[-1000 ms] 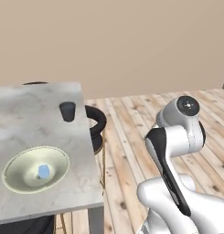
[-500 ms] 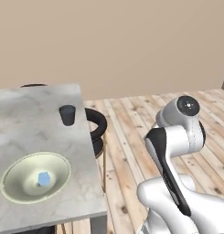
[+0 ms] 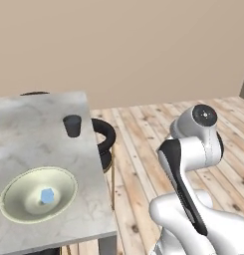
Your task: There are four ice cubes in the ice bowl. Place two ice cubes in each glass of water.
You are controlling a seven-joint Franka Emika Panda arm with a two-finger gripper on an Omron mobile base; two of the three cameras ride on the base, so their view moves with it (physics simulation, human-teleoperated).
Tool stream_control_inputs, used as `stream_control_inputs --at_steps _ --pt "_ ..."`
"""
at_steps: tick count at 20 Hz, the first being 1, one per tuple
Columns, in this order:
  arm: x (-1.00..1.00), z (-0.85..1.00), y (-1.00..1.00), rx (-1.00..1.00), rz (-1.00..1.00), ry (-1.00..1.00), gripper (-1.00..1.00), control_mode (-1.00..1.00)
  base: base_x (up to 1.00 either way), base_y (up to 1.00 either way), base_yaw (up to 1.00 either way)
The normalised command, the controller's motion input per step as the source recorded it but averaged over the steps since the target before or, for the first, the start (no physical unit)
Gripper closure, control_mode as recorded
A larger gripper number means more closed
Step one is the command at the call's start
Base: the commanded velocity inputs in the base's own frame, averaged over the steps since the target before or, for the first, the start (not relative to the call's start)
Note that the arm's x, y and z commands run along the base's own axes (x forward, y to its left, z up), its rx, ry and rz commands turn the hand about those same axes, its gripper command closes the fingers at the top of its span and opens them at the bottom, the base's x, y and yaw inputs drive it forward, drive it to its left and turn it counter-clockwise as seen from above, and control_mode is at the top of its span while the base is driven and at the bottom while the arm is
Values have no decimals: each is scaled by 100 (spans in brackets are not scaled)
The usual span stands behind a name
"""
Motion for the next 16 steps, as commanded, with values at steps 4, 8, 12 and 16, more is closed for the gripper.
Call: stream_control_inputs --at_steps 4,8,12,16 --pt "0 0 0 0 0 0 100 100 82 51 2" --pt "0 0 0 0 0 0 100 100 73 19 15" --pt "0 0 0 0 0 0 100 100 81 4 34" --pt "0 0 0 0 0 0 100 100 65 0 39"
